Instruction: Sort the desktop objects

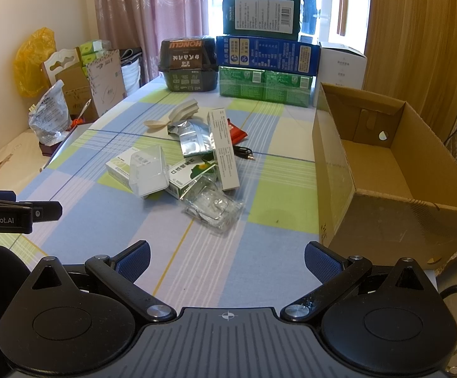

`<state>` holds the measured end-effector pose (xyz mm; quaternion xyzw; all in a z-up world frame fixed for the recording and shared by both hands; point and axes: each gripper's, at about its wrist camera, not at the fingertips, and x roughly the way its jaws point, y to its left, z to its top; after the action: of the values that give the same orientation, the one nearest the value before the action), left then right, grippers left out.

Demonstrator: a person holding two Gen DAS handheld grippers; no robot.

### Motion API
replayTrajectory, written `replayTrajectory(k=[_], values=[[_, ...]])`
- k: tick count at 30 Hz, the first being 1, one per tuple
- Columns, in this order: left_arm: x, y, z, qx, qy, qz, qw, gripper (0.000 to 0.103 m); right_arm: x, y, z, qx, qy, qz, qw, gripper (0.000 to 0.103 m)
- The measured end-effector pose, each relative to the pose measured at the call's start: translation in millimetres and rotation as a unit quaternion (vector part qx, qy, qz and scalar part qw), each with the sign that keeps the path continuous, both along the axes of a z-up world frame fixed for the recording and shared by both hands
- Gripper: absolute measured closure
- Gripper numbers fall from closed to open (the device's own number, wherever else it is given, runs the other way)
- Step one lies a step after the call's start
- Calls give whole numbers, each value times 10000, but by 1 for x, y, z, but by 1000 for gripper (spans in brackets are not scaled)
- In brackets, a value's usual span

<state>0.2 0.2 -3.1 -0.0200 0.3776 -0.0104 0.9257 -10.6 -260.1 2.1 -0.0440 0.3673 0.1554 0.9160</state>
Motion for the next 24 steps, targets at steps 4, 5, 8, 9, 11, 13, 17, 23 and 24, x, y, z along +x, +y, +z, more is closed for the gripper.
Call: replayTrajectory(k=[4, 5, 8, 9, 11, 13, 17, 23, 24], values=[[0, 0, 0, -3, 2, 0, 10000, 1, 1, -1, 0, -2, 3, 3, 10000, 2], [0, 0, 0, -6, 1, 1, 10000, 1, 1, -1, 0, -1, 4, 2, 10000, 2], [0, 0, 0, -7, 1, 2, 10000, 1, -1, 0, 0, 4, 7, 1, 10000, 2], [0, 0, -1, -11, 1, 3, 10000, 1, 0, 1, 0, 2, 8, 1, 10000, 2], [0, 0, 0, -4, 0, 1, 10000, 1, 0, 0, 0, 3, 10, 2, 10000, 2], [-1, 0, -1, 1, -8, 6, 10000, 1, 1, -1, -1, 1, 20, -4, 10000, 2], [-1, -2, -3, 15, 23, -34, 10000, 1, 3, -4, -3, 94, 131, 67, 9998, 2], [5, -2, 3, -106, 131, -367, 9992, 1, 11, -6, 2, 251, 229, 143, 9993, 2], [7, -2, 4, -89, 140, -438, 9989, 2, 13, -4, 3, 235, 226, 193, 9993, 2]])
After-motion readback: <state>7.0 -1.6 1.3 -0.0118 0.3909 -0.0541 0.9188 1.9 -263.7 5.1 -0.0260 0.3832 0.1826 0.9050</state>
